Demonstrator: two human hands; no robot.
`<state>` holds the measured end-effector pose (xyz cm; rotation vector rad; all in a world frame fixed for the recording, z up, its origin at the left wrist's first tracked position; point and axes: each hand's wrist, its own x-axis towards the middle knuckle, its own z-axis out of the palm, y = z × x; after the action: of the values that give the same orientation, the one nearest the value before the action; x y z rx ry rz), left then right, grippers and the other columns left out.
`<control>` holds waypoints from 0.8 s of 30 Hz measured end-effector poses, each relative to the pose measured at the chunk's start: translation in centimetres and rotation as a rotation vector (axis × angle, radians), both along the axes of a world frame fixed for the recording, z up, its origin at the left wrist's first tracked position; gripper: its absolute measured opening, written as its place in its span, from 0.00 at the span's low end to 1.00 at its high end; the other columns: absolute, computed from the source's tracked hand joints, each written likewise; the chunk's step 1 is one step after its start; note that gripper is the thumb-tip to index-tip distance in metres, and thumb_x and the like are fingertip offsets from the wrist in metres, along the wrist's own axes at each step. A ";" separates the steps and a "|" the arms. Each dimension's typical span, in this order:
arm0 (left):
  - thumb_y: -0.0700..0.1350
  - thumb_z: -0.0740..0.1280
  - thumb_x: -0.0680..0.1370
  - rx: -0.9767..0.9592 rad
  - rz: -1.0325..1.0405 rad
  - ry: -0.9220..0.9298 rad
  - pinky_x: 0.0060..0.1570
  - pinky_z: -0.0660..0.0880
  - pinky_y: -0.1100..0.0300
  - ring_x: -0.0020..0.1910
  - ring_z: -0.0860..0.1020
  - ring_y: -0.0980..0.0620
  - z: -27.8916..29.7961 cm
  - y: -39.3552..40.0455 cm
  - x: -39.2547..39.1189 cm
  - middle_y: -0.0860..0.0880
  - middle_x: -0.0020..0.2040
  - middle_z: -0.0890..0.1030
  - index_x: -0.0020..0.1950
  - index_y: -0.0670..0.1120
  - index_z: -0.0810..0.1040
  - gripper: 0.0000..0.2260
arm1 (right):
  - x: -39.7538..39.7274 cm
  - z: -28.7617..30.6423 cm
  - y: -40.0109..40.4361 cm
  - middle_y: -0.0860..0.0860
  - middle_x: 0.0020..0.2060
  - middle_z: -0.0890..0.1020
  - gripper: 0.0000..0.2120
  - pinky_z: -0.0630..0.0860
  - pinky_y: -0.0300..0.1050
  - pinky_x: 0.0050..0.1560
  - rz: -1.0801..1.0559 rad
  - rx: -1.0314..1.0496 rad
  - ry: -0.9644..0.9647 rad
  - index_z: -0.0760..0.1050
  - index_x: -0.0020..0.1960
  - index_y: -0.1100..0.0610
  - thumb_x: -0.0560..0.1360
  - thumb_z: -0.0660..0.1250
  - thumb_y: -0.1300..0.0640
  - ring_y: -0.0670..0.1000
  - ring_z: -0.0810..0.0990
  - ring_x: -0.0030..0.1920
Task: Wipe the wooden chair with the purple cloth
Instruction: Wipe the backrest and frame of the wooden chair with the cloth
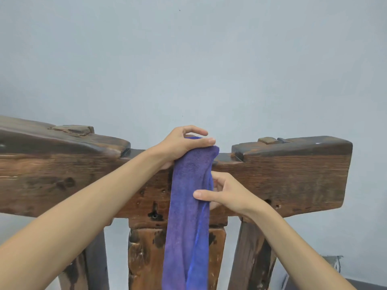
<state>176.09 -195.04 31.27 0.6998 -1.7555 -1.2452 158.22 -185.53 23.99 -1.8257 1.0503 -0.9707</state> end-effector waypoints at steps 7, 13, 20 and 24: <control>0.47 0.76 0.74 0.238 0.079 0.227 0.42 0.79 0.59 0.42 0.83 0.52 -1.8 -0.2 1.7 0.45 0.48 0.83 0.59 0.42 0.79 0.17 | 1.0 0.1 -0.1 0.57 0.53 0.87 0.10 0.81 0.53 0.56 -0.032 0.113 0.082 0.82 0.55 0.61 0.80 0.64 0.57 0.52 0.86 0.53; 0.61 0.68 0.76 0.415 -0.142 0.075 0.46 0.80 0.56 0.49 0.84 0.47 -4.6 1.4 4.3 0.42 0.53 0.85 0.62 0.41 0.78 0.26 | 0.7 0.9 -0.3 0.62 0.67 0.79 0.18 0.79 0.60 0.59 0.162 0.280 -0.632 0.73 0.72 0.60 0.84 0.62 0.55 0.62 0.80 0.66; 0.67 0.62 0.76 0.476 -0.500 -0.157 0.58 0.77 0.53 0.57 0.80 0.46 -7.8 3.0 5.7 0.43 0.62 0.81 0.66 0.42 0.80 0.33 | 1.0 1.3 -0.4 0.62 0.67 0.79 0.24 0.77 0.58 0.65 0.197 0.203 -0.444 0.72 0.72 0.61 0.78 0.70 0.62 0.63 0.78 0.68; 0.55 0.69 0.78 0.356 -0.463 -0.064 0.64 0.74 0.48 0.66 0.77 0.45 -8.5 3.4 4.8 0.43 0.69 0.78 0.70 0.45 0.76 0.24 | 1.0 1.1 -0.3 0.62 0.66 0.80 0.23 0.77 0.59 0.66 0.170 0.214 -0.389 0.73 0.71 0.63 0.78 0.72 0.63 0.63 0.79 0.66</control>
<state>180.89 -191.63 22.79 0.5475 -1.8281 -1.9007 159.23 -185.81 25.13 -1.4511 0.7165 -1.0162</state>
